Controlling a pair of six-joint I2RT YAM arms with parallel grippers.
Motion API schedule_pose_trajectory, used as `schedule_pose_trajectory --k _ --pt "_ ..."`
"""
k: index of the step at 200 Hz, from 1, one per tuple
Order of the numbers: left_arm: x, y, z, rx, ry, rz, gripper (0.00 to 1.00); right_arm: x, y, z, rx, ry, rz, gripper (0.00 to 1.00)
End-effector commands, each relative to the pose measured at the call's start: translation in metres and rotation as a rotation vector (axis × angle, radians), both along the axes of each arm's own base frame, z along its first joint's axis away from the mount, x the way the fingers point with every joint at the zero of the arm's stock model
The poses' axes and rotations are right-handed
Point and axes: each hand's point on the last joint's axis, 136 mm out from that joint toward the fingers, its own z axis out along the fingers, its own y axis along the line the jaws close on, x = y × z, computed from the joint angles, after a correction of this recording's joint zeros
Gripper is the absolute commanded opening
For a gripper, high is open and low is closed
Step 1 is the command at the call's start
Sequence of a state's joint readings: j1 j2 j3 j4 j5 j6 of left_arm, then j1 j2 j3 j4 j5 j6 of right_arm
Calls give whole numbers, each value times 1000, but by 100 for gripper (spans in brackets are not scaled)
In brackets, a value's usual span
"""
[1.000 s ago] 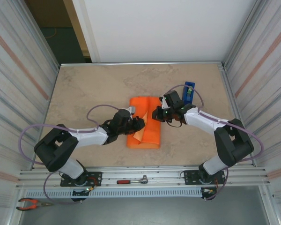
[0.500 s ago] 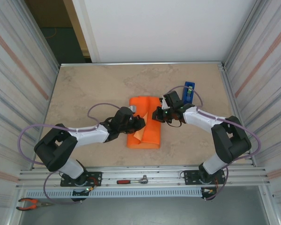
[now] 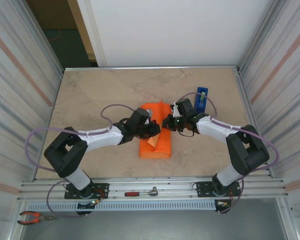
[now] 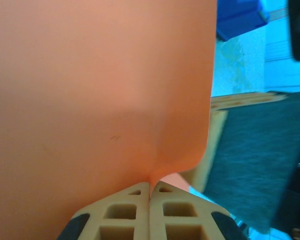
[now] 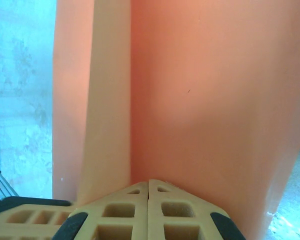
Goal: Wrap the gift box in paper
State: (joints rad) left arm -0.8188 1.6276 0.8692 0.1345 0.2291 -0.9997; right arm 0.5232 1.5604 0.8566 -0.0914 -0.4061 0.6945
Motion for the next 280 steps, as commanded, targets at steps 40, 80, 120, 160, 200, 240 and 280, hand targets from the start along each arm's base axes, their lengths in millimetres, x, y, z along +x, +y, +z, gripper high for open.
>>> schedule_pose_trajectory --k 40,80,120,160,200,240,280 --pt "-13 4 -38 8 35 6 0 -12 -14 -9 -47 60 0 0" --pt "-17 12 -53 37 57 22 0 6 -36 55 -12 -54 -85 20" --pt "-19 15 -59 47 67 31 0 13 -51 64 -37 -69 -152 89" --pt "-17 15 -59 52 62 32 0 21 -43 44 -82 -21 -164 98" --pt "-18 15 -58 53 63 30 0 27 -26 22 -114 22 -144 98" --pt "-17 15 -57 52 62 32 0 23 -12 -1 -136 76 -99 99" --pt "-14 7 -40 21 37 -3 0 12 -14 -20 -124 128 -89 79"
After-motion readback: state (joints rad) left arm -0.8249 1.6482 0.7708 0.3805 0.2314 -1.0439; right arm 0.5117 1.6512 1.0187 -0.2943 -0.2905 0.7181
